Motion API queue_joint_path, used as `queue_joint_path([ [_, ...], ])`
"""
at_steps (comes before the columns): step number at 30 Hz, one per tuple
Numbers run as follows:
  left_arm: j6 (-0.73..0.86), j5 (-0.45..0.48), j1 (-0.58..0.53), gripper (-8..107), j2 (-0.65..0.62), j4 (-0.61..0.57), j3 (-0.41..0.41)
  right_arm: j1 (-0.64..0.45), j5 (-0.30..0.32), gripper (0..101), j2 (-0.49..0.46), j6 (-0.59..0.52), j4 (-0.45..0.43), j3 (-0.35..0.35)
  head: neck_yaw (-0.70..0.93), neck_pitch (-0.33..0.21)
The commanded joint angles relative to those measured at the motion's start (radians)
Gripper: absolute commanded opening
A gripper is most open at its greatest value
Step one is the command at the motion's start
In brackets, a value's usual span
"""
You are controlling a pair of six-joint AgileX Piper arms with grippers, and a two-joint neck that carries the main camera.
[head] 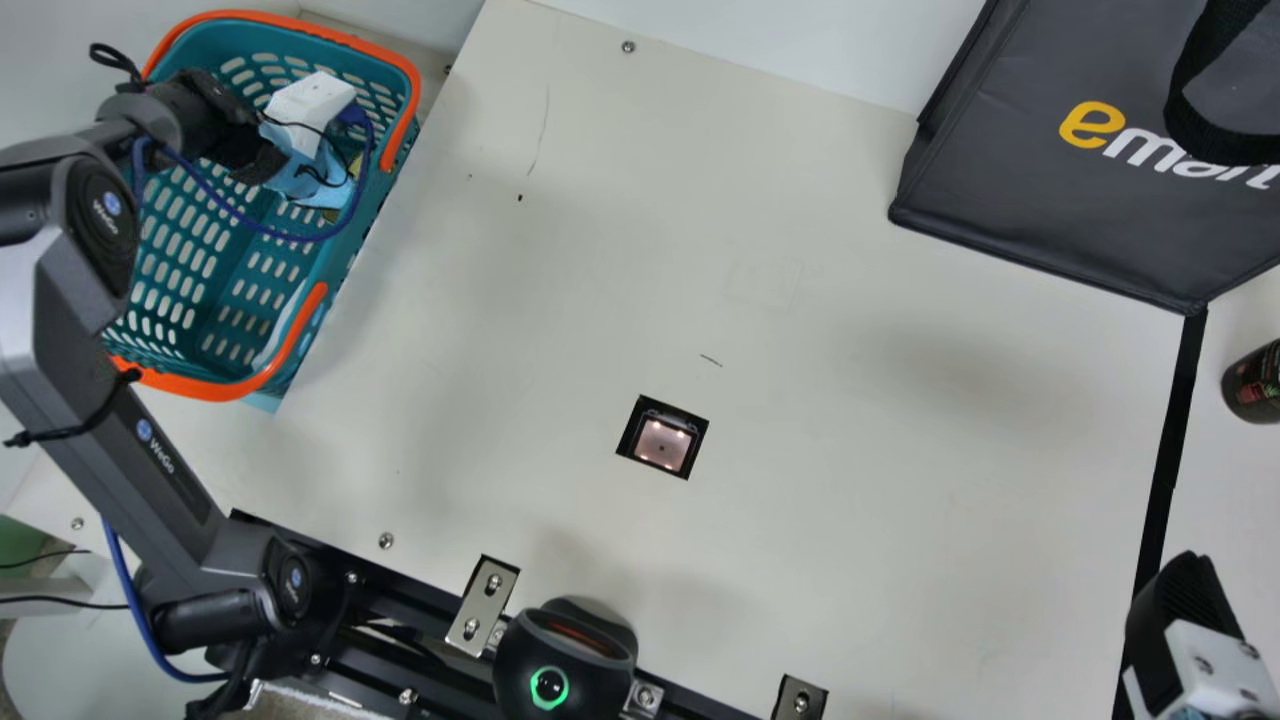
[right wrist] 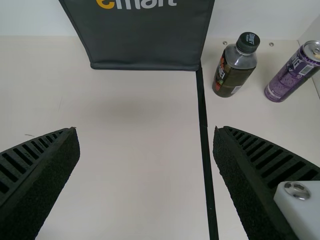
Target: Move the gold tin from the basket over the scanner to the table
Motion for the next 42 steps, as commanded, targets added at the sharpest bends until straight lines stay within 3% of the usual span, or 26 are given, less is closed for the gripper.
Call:
queue_joint_path([
  [1, -0.042, -0.014, 0.004, -8, -0.030, 0.010, 0.013, 0.000, 0.000, 95, 0.000, 0.000, 0.000, 0.000, 0.002, -0.030],
  [11, -0.349, -0.080, 0.023, -8, -0.202, 0.160, 0.112, 0.000, 0.000, 95, 0.000, 0.000, 0.000, 0.000, 0.002, -0.030],
  [17, -0.559, -0.068, 0.033, -8, -0.322, 0.283, 0.161, 0.000, 0.000, 95, 0.000, 0.000, 0.000, 0.000, 0.002, -0.030],
  [27, -0.834, 0.056, 0.027, -8, -0.504, 0.431, 0.161, 0.000, -0.003, 95, 0.000, 0.000, 0.000, 0.000, 0.002, -0.030],
  [42, -1.001, 0.242, -0.082, -8, -0.709, 0.533, 0.098, 0.000, -0.003, 95, 0.000, 0.000, 0.000, 0.000, 0.002, -0.030],
])
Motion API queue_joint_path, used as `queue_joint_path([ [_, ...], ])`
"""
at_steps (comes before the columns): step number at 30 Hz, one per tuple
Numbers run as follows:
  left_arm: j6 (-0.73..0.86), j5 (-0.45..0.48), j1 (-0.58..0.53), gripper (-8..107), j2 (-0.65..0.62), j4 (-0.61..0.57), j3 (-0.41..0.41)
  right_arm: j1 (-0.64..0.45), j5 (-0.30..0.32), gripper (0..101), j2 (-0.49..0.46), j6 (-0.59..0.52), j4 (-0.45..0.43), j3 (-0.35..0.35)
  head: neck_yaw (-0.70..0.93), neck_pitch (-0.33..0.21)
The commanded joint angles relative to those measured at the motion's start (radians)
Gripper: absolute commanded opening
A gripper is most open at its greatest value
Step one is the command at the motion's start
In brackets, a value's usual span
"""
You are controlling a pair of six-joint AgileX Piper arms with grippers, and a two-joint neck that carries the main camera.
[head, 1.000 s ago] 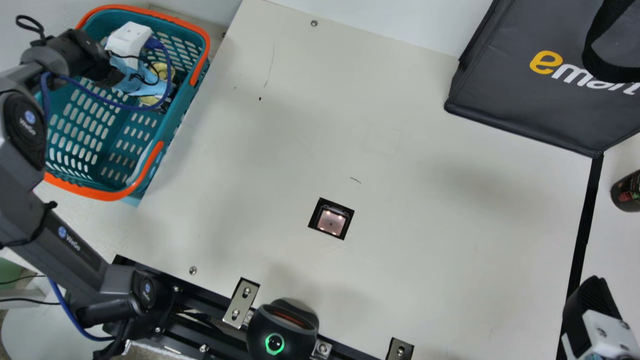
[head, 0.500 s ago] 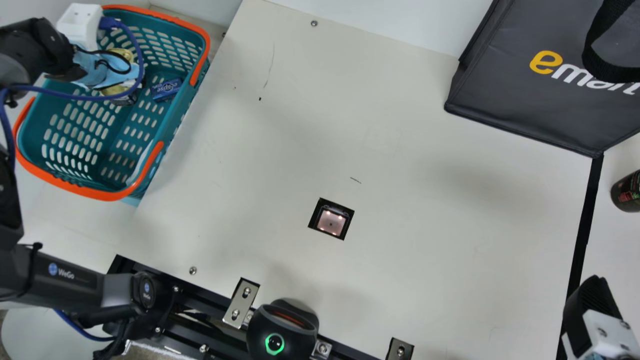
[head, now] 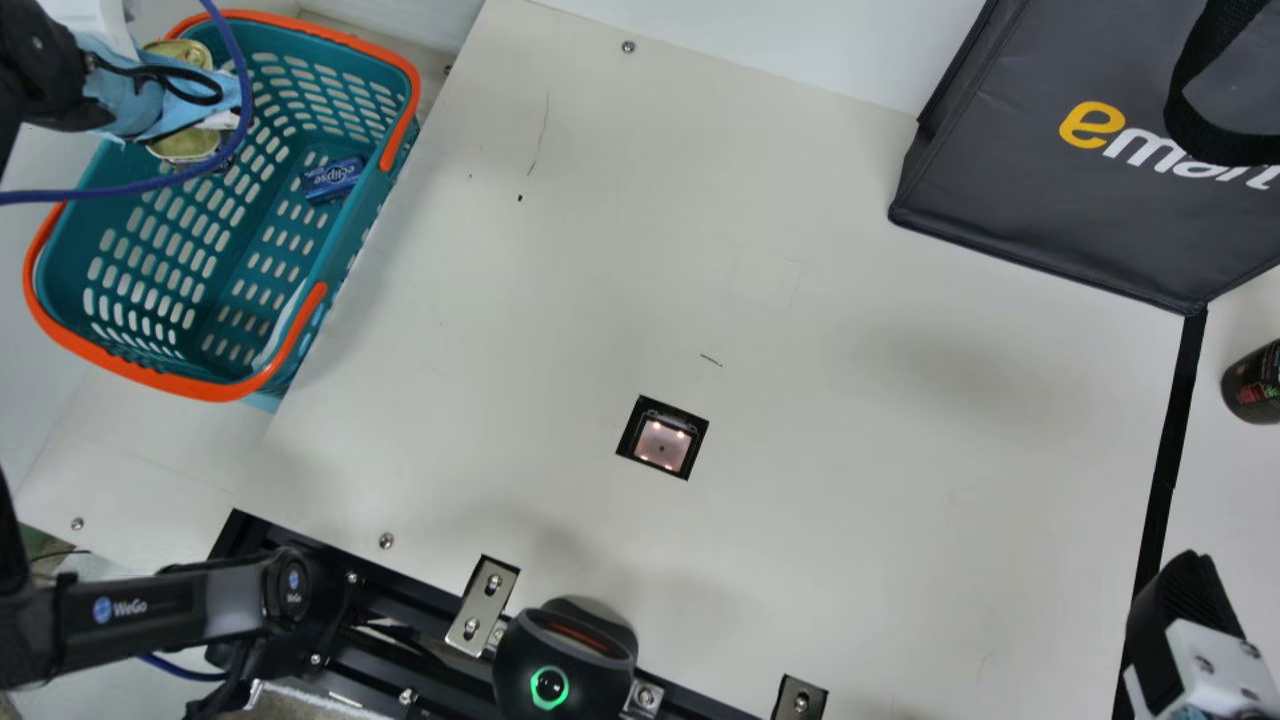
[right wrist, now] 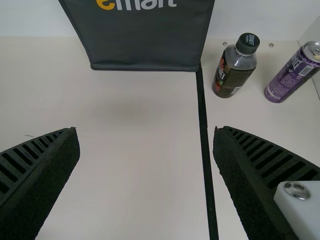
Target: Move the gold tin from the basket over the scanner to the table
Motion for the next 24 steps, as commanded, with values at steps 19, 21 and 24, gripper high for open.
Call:
queue_joint_path([
  [19, -0.308, 0.267, -0.510, -8, -0.189, 0.077, -0.002, 0.000, 0.000, 95, 0.000, 0.000, 0.000, 0.000, 0.002, -0.029],
  [21, -0.354, 0.289, -0.574, -8, -0.191, 0.080, -0.002, 0.000, 0.000, 95, 0.000, 0.000, 0.000, 0.000, 0.002, -0.029],
  [24, -0.418, 0.318, -0.661, -8, -0.190, 0.076, -0.003, 0.000, 0.000, 95, 0.000, 0.000, 0.000, 0.000, 0.002, -0.029],
])
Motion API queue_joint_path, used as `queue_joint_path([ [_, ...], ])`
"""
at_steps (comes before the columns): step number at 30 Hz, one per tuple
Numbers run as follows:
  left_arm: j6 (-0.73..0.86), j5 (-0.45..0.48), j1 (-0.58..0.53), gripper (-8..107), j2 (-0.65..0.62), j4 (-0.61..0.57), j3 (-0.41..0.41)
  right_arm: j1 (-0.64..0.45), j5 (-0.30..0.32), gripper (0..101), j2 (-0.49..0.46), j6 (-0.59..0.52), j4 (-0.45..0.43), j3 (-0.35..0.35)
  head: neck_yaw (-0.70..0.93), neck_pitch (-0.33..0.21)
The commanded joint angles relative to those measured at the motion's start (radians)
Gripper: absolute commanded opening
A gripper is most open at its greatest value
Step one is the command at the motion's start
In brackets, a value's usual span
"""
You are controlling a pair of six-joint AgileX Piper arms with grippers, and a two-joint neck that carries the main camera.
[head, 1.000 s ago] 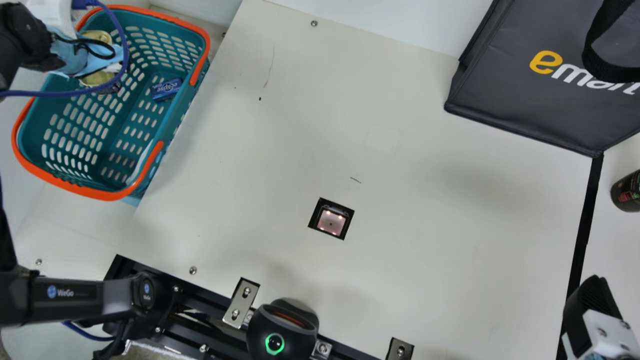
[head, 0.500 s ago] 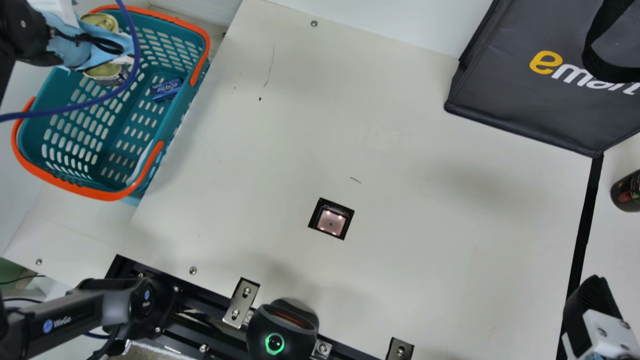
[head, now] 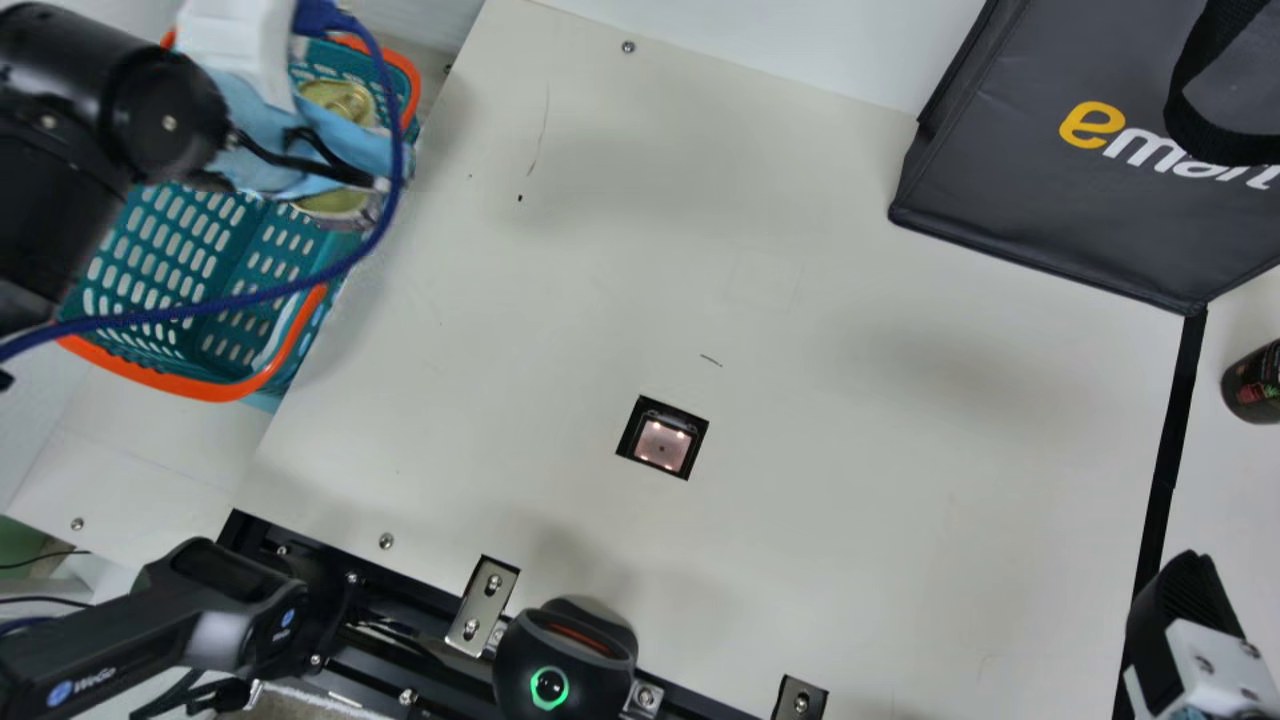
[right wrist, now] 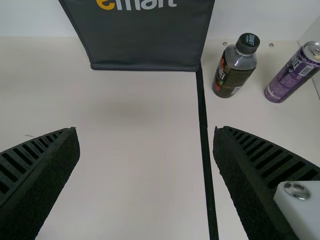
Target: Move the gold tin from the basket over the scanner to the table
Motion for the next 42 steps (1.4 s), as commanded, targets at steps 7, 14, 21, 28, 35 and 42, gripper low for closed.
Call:
queue_joint_path([
  [7, -0.171, 0.026, -0.250, -8, 0.020, -0.039, 0.019, 0.000, 0.000, 95, 0.000, 0.000, 0.000, 0.000, 0.004, -0.030],
  [14, -0.259, 0.026, -0.377, -8, 0.036, -0.102, 0.020, 0.000, 0.000, 95, 0.000, 0.000, 0.000, 0.000, 0.004, -0.030],
  [21, -0.325, 0.026, -0.486, -8, 0.047, -0.144, 0.008, 0.000, 0.000, 95, 0.000, 0.000, 0.000, 0.000, 0.004, -0.030],
  [28, -0.386, -0.030, -0.589, -8, 0.060, -0.154, 0.039, 0.000, 0.000, 95, 0.000, 0.000, 0.000, 0.000, 0.004, -0.030],
  [35, -0.441, -0.128, -0.674, -8, 0.080, -0.149, 0.101, 0.000, 0.000, 95, 0.000, 0.000, 0.000, 0.000, 0.004, -0.030],
  [42, -0.503, -0.224, -0.737, -8, 0.108, -0.116, 0.166, 0.000, 0.000, 95, 0.000, 0.000, 0.000, 0.000, 0.004, -0.030],
])
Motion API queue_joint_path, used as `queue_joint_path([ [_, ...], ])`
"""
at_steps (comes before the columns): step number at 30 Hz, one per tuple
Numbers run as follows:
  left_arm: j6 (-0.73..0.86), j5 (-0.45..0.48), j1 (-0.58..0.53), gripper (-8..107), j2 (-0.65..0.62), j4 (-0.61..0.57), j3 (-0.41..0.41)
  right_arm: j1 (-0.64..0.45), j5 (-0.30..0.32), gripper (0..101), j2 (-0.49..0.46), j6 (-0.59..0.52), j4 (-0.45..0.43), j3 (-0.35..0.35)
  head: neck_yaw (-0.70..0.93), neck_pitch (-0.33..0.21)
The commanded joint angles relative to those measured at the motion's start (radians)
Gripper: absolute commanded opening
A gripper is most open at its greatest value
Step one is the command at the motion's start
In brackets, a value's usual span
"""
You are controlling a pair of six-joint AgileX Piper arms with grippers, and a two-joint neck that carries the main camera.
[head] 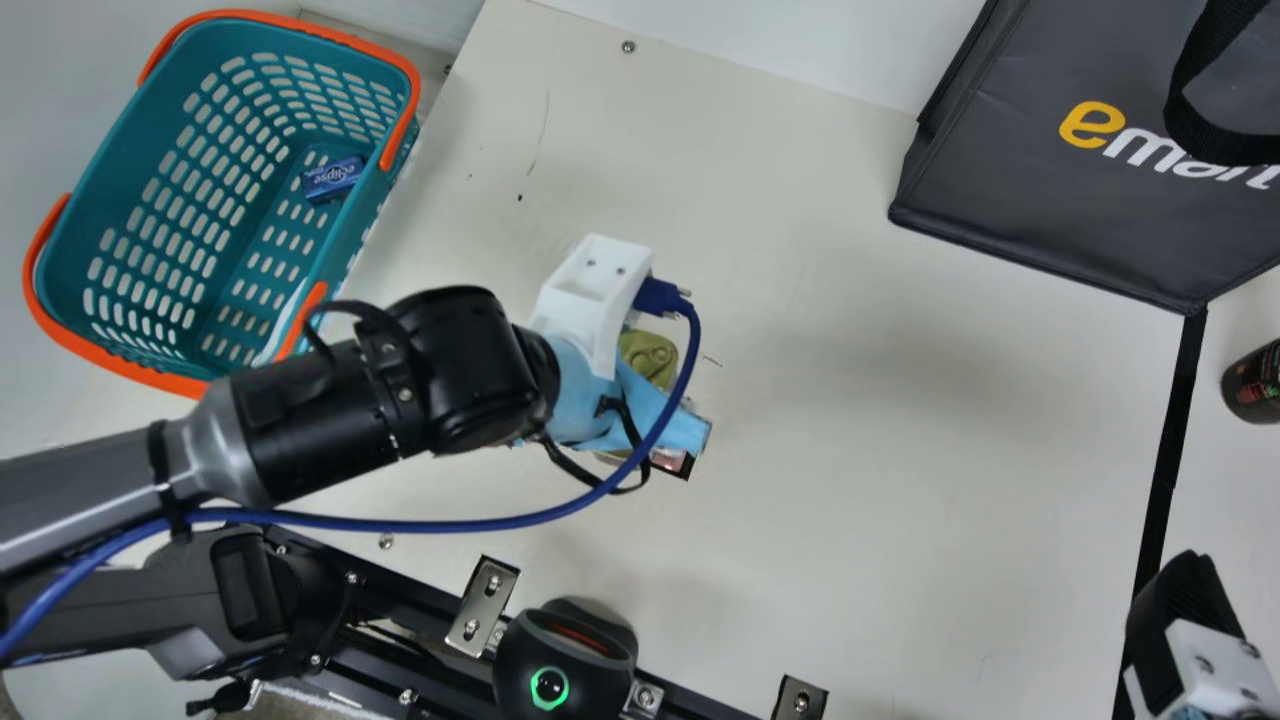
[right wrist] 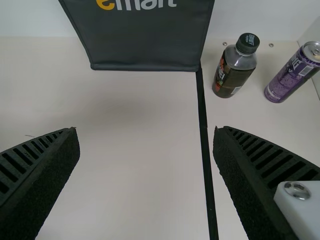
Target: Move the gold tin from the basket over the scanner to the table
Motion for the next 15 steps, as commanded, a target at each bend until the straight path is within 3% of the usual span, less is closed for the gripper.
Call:
queue_joint_path([
  [1, -0.018, -0.035, -0.015, -8, 0.007, 0.009, 0.015, 0.000, 0.000, 95, 0.000, 0.000, 0.000, 0.000, 0.002, -0.030],
  [8, -0.074, -0.126, -0.048, -8, 0.055, 0.024, 0.045, 0.000, -0.001, 95, 0.000, 0.000, 0.000, 0.000, 0.002, -0.030],
  [15, -0.145, -0.165, -0.068, -8, 0.143, 0.051, 0.000, 0.000, -0.001, 95, 0.000, 0.000, 0.000, 0.000, 0.002, -0.030],
])
